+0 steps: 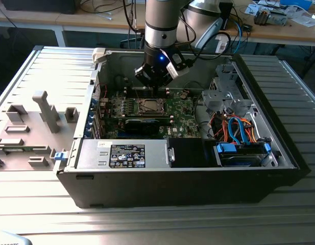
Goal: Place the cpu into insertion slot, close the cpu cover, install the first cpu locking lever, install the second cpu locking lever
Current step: 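Install the first cpu locking lever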
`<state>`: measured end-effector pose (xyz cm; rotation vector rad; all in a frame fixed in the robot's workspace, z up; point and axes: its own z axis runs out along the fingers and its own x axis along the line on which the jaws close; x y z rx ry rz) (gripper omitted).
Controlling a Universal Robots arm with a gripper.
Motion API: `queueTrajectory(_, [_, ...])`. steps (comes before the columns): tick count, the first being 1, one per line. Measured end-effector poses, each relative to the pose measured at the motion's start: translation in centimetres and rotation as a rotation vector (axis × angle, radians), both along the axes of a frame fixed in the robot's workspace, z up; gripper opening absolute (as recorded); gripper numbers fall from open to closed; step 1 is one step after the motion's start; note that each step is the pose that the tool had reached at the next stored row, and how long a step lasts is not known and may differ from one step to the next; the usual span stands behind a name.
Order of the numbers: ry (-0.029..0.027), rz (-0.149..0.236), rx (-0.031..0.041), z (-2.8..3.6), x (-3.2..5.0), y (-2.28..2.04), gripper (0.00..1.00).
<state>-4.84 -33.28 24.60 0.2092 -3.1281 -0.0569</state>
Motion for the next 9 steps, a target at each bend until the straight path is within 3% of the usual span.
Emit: queueTrajectory(9, [0.0000, 0.000, 0.0000, 0.00, -0.09, 0.20, 0.11])
